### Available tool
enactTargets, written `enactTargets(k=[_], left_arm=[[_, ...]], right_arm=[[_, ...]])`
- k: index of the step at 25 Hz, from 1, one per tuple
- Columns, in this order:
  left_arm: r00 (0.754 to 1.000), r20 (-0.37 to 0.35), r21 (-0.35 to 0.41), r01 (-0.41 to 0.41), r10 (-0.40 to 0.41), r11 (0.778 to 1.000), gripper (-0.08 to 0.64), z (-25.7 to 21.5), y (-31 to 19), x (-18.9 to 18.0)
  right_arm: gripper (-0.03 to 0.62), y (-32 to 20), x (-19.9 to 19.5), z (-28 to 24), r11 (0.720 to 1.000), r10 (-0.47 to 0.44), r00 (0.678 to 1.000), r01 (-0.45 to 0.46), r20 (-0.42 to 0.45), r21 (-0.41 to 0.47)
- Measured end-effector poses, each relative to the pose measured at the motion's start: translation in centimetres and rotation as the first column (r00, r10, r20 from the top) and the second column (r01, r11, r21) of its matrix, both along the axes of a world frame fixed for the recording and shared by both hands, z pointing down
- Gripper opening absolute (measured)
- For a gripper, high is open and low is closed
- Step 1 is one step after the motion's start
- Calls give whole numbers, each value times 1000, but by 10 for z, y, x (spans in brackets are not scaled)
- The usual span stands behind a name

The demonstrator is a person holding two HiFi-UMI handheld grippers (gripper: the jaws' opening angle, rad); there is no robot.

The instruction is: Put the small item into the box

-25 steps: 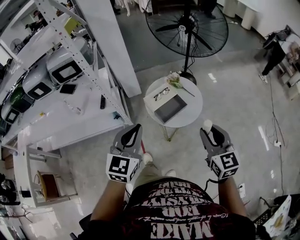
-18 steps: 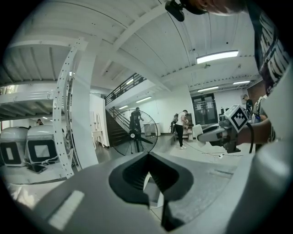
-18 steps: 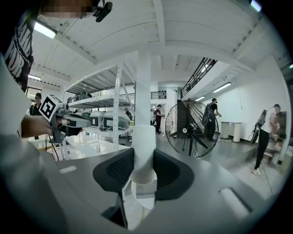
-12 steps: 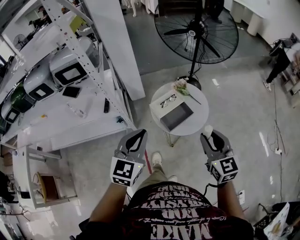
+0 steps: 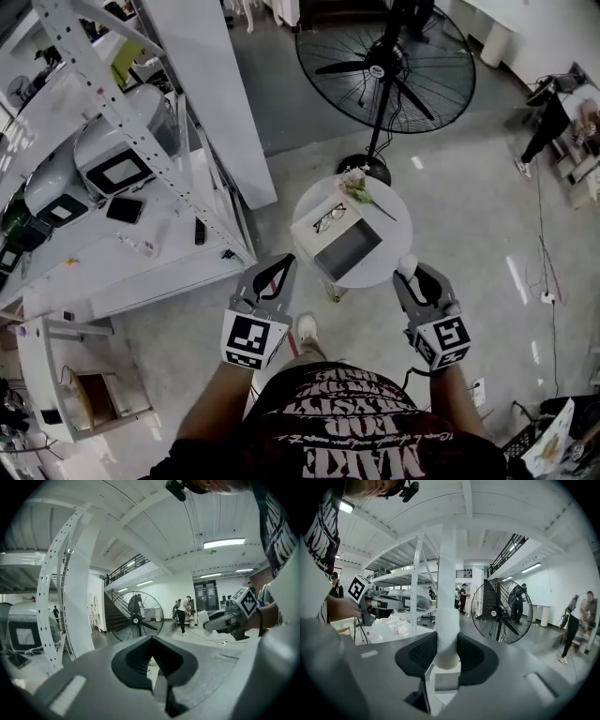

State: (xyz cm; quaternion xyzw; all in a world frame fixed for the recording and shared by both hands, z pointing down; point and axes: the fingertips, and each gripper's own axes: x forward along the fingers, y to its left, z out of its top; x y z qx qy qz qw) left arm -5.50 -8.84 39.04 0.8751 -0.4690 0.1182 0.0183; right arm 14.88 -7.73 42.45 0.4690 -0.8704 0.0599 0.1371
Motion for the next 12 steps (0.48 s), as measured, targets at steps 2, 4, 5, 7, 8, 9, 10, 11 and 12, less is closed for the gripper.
enactTargets(k=[2,4,5,7,8,9,10,11,12], left_arm=[[1000,-3,9,-8,8,1000,0,-1,-19,-3],[1000,-6,11,-16,16,1000,0,0,-36,-7],[1000,-10,8,-21,22,1000,0,1,-44,-8],[999,-17,6,-30,30,1000,0,2,-59,-11],[999,-18,7,-34,35,999,0,2,-65,-12],[999,-18,10,-40,40,999,0,1,-71,-14],[999,-16,18,-45,45,999,0,-1,-77,-16],[999,-13,28,-48,48,998,0,-3,-83,-18],[999,-9,39,-51,51,998,0,-6,-88,-20]], right_arm=[[155,-16,-4,-1,1000,6,1000,-6,-6,3],[155,-30,-9,-3,1000,12,1000,-12,-10,7],[155,-37,-11,-3,1000,15,1000,-15,-12,8],[155,-50,-15,-2,1000,21,1000,-21,-16,8],[155,-56,-17,-2,1000,24,1000,-23,-18,9],[155,-61,-19,-3,1000,26,999,-25,-21,11],[155,-66,-22,-4,1000,27,999,-27,-24,12],[155,-71,-25,-6,1000,27,999,-27,-28,13],[155,-75,-30,-7,1000,27,999,-27,-30,14]])
